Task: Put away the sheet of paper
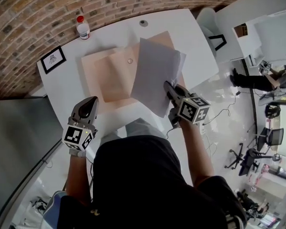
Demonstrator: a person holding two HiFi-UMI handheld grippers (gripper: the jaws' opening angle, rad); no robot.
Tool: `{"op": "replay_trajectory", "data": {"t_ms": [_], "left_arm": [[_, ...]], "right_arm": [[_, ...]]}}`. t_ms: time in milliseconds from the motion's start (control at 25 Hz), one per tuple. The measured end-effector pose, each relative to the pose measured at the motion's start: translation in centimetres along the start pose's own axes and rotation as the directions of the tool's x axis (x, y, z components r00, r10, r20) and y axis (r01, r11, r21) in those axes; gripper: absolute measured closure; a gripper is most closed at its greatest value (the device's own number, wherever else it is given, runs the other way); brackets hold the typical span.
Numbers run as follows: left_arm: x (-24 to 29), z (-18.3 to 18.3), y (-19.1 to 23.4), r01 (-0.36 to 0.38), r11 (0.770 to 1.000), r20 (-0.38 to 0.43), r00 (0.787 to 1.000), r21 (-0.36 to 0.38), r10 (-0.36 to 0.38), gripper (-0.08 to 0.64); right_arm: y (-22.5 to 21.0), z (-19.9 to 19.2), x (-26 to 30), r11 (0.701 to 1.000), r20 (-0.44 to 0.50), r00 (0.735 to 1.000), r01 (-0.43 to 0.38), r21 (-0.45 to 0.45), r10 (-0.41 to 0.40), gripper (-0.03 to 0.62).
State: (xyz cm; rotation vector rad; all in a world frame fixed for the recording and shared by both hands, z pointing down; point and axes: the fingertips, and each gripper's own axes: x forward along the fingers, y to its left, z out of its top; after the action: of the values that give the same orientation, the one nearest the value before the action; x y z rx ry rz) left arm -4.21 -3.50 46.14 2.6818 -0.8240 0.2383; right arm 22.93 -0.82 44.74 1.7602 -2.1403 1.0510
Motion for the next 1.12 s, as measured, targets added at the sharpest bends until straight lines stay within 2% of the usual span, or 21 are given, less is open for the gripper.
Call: {"op": "replay_trajectory", "data": {"t_ms": [240, 480, 760, 1120], "left_arm": [[1.5, -3.2, 0.4, -0.064, 0.998, -0.061, 0.996, -0.015, 0.063, 0.557], [2.6, -6.6, 0.3, -0.111, 0.993, -0.13, 0.986, -0.039, 0.105, 0.557], [3.1, -10.3, 1.0, -0.153, 0.987, -0.204, 0.969, -0.053, 0.139, 0.557], [2.5, -13.3, 2.1, -0.219, 0.973, -0.271, 0.944, -0.079, 0.19, 0.557]], "right_arm": [[-3.2, 0.2, 1.7, 0.997, -0.123, 0.992, -0.006, -0.078, -0.003, 0.581], [-4.7, -0.7, 3.9, 0.991, -0.235, 0.972, -0.024, -0.131, -0.008, 0.581], [-6.0, -2.8, 6.9, 0.986, -0.324, 0.946, -0.034, -0.161, -0.02, 0.581], [-7.7, -5.2, 9.7, 0.983, -0.41, 0.911, -0.024, -0.184, -0.054, 0.581]]}}
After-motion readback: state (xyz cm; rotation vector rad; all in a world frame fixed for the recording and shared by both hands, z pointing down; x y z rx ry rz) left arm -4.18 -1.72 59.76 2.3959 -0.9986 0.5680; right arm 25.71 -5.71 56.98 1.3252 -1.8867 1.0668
